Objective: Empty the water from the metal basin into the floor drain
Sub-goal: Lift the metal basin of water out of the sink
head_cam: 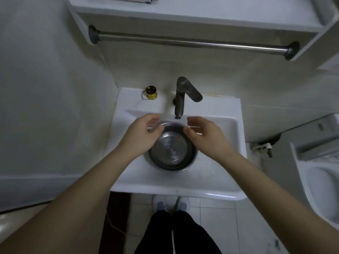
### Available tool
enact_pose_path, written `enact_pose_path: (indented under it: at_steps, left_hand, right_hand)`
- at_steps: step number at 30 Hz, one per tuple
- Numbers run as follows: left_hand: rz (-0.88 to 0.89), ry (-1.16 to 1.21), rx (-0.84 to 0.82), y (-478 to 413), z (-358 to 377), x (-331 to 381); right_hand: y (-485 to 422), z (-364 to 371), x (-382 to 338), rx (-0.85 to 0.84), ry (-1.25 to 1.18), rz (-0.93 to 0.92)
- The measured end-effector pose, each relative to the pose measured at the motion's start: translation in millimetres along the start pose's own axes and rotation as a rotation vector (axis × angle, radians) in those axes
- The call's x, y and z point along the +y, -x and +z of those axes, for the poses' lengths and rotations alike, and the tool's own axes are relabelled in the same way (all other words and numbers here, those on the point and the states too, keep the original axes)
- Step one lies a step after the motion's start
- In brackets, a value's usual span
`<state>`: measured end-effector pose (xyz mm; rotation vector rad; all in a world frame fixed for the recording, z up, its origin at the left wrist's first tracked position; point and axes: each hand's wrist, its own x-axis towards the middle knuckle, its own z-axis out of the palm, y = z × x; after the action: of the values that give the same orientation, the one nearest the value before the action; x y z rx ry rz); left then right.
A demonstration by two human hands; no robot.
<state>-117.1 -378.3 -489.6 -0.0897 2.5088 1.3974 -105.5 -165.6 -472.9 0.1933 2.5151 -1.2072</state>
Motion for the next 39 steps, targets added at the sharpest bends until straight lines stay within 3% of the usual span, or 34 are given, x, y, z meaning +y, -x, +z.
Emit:
enact_pose_path:
  at_steps: [12, 25, 39]
  left_hand:
    - [-0.231, 0.018, -0.057, -33, 39, -70]
    - [-0.368, -0.009, -0.064, -60, 69, -136]
    - [-0.337, -0.224, -0.052, -80, 64, -172]
  right_hand:
    - [-47, 49, 63, -0.013, -0.028, 0.205]
    - [-76, 72, 111, -0.027, 0.012, 0.366]
    - [-94, 84, 140, -0.018, 0.014, 0.563]
